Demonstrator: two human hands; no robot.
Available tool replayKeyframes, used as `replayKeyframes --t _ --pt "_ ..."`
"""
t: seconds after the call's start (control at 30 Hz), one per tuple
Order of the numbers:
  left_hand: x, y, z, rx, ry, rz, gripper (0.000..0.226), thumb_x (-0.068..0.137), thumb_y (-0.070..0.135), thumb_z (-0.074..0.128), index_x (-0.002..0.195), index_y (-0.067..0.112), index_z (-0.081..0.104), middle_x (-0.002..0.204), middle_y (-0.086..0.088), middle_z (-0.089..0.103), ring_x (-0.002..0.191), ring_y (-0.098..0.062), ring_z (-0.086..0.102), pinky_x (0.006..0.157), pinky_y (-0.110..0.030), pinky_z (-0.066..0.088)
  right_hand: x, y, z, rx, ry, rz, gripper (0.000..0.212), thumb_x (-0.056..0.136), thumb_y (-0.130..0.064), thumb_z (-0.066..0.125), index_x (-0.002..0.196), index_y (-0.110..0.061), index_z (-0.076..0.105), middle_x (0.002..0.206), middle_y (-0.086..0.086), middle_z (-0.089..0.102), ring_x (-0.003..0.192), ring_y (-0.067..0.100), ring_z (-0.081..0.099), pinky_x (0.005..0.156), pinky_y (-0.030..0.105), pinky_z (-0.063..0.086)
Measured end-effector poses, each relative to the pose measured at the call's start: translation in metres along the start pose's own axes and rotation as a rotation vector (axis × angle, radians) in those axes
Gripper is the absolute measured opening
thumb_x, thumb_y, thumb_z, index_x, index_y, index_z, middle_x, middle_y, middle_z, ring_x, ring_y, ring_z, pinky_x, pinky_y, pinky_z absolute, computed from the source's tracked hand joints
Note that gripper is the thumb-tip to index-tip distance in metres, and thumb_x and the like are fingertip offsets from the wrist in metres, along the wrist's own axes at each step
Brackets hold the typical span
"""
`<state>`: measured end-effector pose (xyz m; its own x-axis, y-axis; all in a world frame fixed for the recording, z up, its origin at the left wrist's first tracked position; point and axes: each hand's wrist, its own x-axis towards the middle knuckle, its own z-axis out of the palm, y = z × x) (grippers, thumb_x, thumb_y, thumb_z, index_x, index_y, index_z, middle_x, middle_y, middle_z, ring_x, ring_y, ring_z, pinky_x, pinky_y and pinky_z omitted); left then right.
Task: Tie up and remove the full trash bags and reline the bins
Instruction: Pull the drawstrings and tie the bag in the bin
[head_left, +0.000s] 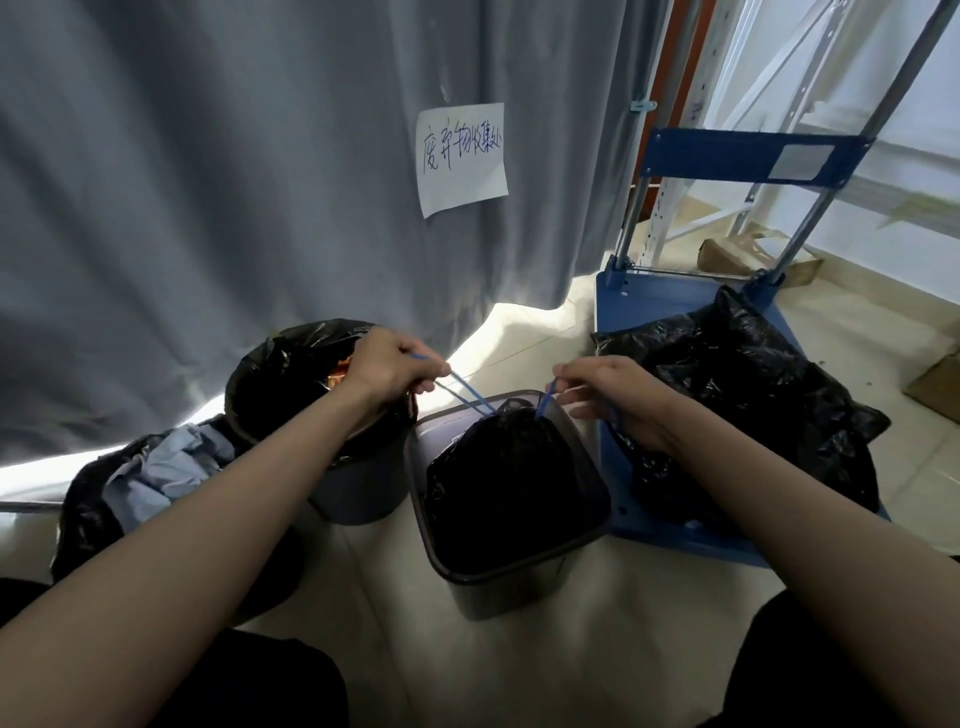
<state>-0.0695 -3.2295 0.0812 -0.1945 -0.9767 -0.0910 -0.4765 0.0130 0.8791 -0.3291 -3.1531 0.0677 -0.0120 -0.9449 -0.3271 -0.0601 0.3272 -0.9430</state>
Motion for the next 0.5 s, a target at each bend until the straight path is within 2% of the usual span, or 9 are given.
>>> replayKeyframes --t 0.1,0.23,0.37,0.43,0.5 --pt "-0.003 0.017 -0.001 -0.021 -0.033 0.078 0.006 0.075 0.003 0.080 0.077 0.002 0.075 0.062 -0.012 0.069 0.045 -0.006 0.059 0.049 -0.014 0.049 0.004 0.004 0.010 0.097 0.020 0.017 0.017 0.094 -0.021 0.061 0.085 -0.010 0.069 0.103 0.009 0.075 0.085 0.012 0.072 0.080 0.025 0.059" --pt "-0.010 0.035 -0.001 -0.034 -0.055 0.151 0.009 0.075 0.001 0.079 0.083 -0.001 0.075 0.078 -0.025 0.070 0.058 -0.017 0.063 0.069 -0.028 0.060 -0.004 0.000 0.023 0.288 0.021 0.019 0.022 0.094 -0.019 0.060 0.100 0.001 0.069 0.103 0.017 0.074 0.096 0.022 0.073 0.084 0.028 0.059" --pt "-0.016 0.054 0.003 -0.017 -0.098 0.207 0.017 0.075 0.001 0.079 0.089 -0.008 0.073 0.076 -0.023 0.069 0.057 -0.015 0.062 0.066 -0.023 0.058 -0.011 -0.001 0.036 0.384 0.016 -0.021 0.031 0.088 -0.012 0.068 0.113 0.007 0.066 0.109 0.017 0.071 0.097 0.024 0.072 0.077 0.024 0.059" --pt "-0.015 0.065 0.009 -0.034 -0.121 0.233 0.019 0.076 -0.001 0.078 0.091 -0.011 0.071 0.071 -0.019 0.067 0.053 -0.011 0.061 0.064 -0.021 0.058 -0.012 0.002 0.038 0.322 0.014 -0.053 0.031 0.086 -0.006 0.070 0.114 0.007 0.066 0.107 0.015 0.071 0.088 0.019 0.073 0.069 0.019 0.056" --pt "-0.014 0.074 0.018 -0.064 -0.137 0.255 0.019 0.076 -0.002 0.077 0.091 -0.012 0.071 0.069 -0.016 0.066 0.052 -0.010 0.060 0.062 -0.020 0.057 -0.012 0.005 0.038 0.236 0.018 -0.075 0.032 0.084 -0.001 0.070 0.116 0.005 0.067 0.103 0.017 0.071 0.083 0.018 0.070 0.071 0.017 0.056"
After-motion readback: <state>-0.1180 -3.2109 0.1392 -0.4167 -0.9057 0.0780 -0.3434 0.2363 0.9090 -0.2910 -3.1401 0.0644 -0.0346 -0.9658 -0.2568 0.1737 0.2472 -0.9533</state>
